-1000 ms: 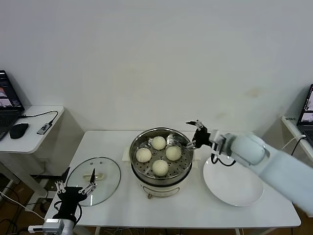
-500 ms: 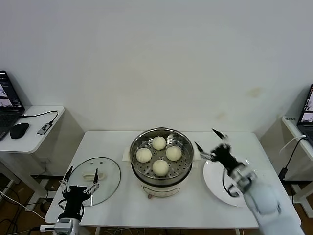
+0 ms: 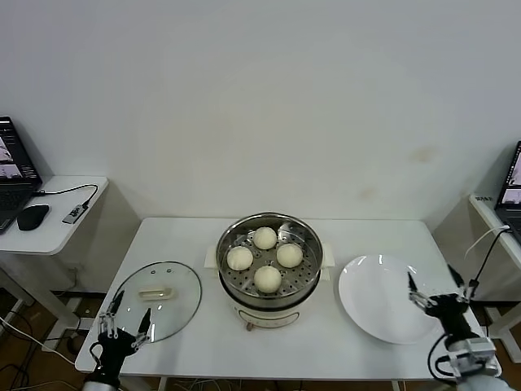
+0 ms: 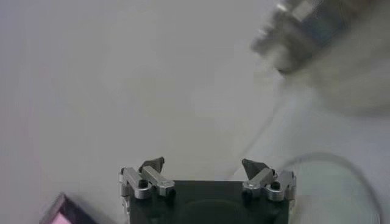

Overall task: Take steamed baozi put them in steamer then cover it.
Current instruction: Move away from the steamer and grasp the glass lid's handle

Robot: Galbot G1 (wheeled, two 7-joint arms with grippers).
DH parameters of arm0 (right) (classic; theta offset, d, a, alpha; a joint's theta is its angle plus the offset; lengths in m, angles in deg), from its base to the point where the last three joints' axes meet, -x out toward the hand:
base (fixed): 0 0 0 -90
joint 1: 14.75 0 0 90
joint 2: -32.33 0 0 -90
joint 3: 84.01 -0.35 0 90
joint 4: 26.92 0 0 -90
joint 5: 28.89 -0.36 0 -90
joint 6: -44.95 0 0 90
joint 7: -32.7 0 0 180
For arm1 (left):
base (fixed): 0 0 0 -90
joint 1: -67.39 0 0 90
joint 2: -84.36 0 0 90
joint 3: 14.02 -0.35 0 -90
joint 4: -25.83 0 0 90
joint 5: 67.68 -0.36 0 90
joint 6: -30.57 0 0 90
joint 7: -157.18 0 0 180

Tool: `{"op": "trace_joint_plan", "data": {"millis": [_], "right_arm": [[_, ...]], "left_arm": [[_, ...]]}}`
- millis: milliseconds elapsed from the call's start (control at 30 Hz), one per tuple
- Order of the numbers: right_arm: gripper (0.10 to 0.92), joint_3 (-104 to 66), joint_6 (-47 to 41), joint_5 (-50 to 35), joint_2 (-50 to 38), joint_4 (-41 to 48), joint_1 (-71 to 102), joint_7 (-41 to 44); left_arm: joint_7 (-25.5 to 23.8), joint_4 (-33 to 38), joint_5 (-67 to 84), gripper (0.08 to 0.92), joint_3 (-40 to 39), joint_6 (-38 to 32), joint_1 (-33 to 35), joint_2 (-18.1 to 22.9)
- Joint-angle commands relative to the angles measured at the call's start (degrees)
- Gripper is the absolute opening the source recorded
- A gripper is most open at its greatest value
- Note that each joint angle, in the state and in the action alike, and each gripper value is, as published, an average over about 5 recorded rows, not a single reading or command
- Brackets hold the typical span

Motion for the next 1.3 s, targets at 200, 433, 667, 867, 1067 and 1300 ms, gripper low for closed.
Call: {"op": "trace_joint_plan", "data": {"millis": [200,433,667,867,1067,1300], "right_arm": [[0.823,-7.4,1.0,2.0,6.3,1.7,2.9,-2.7],[0.823,-7.2,1.7,2.6,7.6,1.9,3.3,-3.5],[0.823,-7.3,2.2,2.9,8.4,2.3,3.8,-3.8],[0.823,-7.4,2.4,3.3,8.7,2.7,3.9,-3.8],[0.823,-7.5,2.4,3.6,8.7,2.9,4.0,-3.7],[0.823,-7.4,2.4,4.0,8.7,3.5,3.9,-3.6]], "left_arm": [[-2.9,-14.8,-23.1,0.823,-1.0,-0.7,-11.3,-4.8],[-3.4,-18.8,-22.9,0.823,-2.7,-0.7,-17.6,-5.5],[-4.2,-19.7,-22.8,0.823,-4.1,-0.5,-21.0,-5.5],[-4.7,-22.0,-22.4,0.823,-5.5,-0.6,-23.6,-5.7],[-4.9,-23.8,-22.2,0.823,-7.1,-0.6,-25.1,-5.3],[-5.0,-25.2,-21.7,0.823,-8.1,-0.6,-26.9,-4.8]]}}
